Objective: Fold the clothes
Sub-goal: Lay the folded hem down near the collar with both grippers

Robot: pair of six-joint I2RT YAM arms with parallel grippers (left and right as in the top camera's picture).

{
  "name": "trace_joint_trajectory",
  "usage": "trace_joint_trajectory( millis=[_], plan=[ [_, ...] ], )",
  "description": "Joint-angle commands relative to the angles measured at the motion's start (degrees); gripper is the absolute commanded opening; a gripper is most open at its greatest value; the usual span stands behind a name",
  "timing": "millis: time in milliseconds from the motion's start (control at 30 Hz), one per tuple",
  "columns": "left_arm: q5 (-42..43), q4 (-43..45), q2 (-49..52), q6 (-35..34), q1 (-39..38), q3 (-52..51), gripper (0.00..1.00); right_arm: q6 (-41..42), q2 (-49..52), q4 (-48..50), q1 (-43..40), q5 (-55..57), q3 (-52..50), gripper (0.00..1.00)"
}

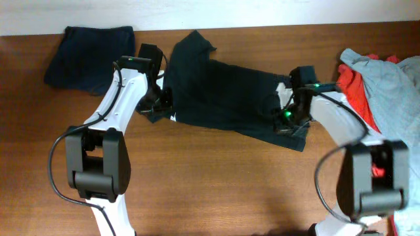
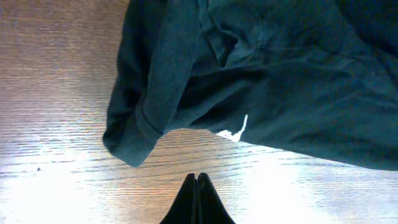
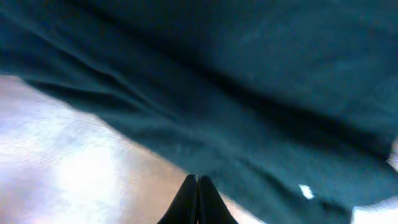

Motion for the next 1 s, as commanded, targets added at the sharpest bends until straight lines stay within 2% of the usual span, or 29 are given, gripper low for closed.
trace_joint_trajectory(
  millis=[0, 200, 400, 567, 667, 800, 867, 967],
  plan=[
    [2.6, 1.6, 2.1, -0.8, 0.4, 0.1, 0.01, -2.3, 4.5, 2.4, 0.5, -0.6, 0.5, 0.04],
    [2.2, 7.3, 5.6, -0.7, 0.4, 0.1, 0.01, -2.3, 6.2, 5.9, 0.5, -0.1, 0.5, 0.04],
    [-9.0, 10.3, 6.3, -0.5, 0.6, 0.1, 0.0, -2.1, 6.1, 9.7, 0.5, 6.8, 0.5, 0.04],
    [-9.4, 13.6, 6.4, 0.5, 1.1, 0.1, 0.01, -1.6, 6.1, 13.9, 0.5, 8.6, 0.5, 0.04],
    [-9.4, 15.5, 6.4, 3.6, 1.1, 0.1, 0.01, -1.6, 6.1, 16.8, 0.5, 10.0, 0.5, 0.05],
    [-9.4, 17.9, 6.3, 5.3, 1.1, 0.5, 0.01, -1.6, 6.1, 21.7, 0.5, 12.0, 0.8, 0.11],
    [-9.3, 17.6, 6.2, 5.7, 1.1, 2.1, 0.01, -1.6, 6.1, 21.7, 0.4, 11.9, 2.5, 0.13],
    [-9.1, 15.4, 5.5, 5.7, 1.0, 6.8, 0.01, -1.6, 6.1, 15.8, 0.5, 9.9, 8.9, 0.12]
  ],
)
